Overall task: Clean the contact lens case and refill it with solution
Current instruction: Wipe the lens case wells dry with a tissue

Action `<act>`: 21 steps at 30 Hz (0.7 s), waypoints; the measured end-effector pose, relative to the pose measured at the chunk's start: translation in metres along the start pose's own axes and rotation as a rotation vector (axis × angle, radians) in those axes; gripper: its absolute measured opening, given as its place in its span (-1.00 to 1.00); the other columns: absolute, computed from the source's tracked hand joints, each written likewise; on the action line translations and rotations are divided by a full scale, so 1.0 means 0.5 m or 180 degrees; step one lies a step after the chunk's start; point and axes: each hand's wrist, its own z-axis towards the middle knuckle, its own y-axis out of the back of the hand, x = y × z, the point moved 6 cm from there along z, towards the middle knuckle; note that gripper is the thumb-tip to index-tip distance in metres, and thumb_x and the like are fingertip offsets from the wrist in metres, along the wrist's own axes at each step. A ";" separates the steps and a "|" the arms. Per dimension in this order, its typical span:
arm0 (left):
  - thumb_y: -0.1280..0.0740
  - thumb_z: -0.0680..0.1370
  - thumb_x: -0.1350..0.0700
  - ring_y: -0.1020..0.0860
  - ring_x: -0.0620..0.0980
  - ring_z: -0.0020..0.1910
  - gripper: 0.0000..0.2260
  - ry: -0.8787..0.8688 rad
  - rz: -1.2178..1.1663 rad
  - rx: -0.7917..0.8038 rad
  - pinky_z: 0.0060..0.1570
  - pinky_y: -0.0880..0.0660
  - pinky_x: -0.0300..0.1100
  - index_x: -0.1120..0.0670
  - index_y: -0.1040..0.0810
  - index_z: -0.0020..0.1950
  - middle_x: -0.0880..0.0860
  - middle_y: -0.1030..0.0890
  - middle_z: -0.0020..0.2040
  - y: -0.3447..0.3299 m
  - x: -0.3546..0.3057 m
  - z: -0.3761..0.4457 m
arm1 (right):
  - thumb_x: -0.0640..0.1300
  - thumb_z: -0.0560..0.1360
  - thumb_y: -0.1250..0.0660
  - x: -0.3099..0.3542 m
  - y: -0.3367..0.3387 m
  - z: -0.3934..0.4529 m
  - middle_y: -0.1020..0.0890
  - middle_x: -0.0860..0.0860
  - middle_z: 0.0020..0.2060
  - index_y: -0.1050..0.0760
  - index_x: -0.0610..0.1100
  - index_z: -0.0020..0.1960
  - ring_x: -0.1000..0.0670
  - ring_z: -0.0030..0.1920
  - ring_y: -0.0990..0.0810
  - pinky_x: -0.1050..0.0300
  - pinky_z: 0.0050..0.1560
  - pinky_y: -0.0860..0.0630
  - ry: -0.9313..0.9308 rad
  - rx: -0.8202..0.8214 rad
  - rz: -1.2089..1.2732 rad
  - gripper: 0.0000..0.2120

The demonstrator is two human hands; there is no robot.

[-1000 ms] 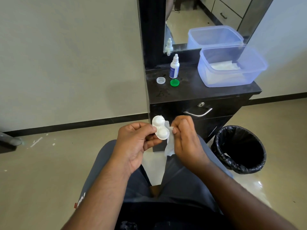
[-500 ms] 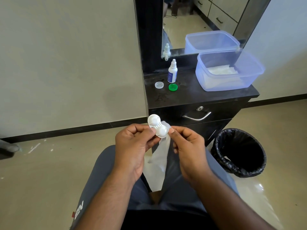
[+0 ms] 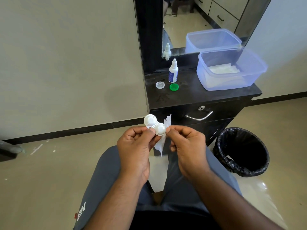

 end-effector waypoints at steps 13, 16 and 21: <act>-0.45 0.42 0.38 -0.68 0.16 -0.24 -0.93 -0.0002 0.0047 -0.0105 -0.14 -0.64 -0.05 0.25 -0.61 -0.22 0.21 -0.69 -0.24 -0.005 0.003 -0.014 | -0.29 0.50 -0.35 -0.007 -0.005 0.005 -0.59 -0.11 -0.41 -0.64 -0.21 -0.12 0.06 -0.51 -0.40 0.21 -0.51 -0.36 -0.0169 -0.0271 0.0523 -0.91; -0.44 0.43 0.38 -0.65 0.11 -0.29 -0.91 0.0031 0.0008 -0.0209 -0.15 -0.64 -0.07 0.25 -0.60 -0.25 0.18 -0.67 -0.30 -0.006 0.006 -0.014 | -0.23 0.49 -0.39 0.025 0.000 0.002 -0.64 -0.02 -0.33 -0.64 -0.12 -0.11 0.10 -0.42 -0.52 0.23 -0.39 -0.48 0.0787 -0.0223 -0.0548 -0.93; -0.42 0.45 0.36 -0.62 0.06 -0.35 -0.84 0.0429 -0.0087 -0.0236 -0.30 -0.59 -0.17 0.20 -0.61 -0.33 0.20 -0.65 -0.30 -0.002 0.016 -0.009 | -0.06 0.53 -0.26 0.041 -0.032 -0.025 -0.64 -0.01 -0.16 -0.62 -0.13 -0.03 -0.02 -0.16 -0.59 0.04 -0.25 -0.58 0.2750 0.0224 -0.2911 -0.79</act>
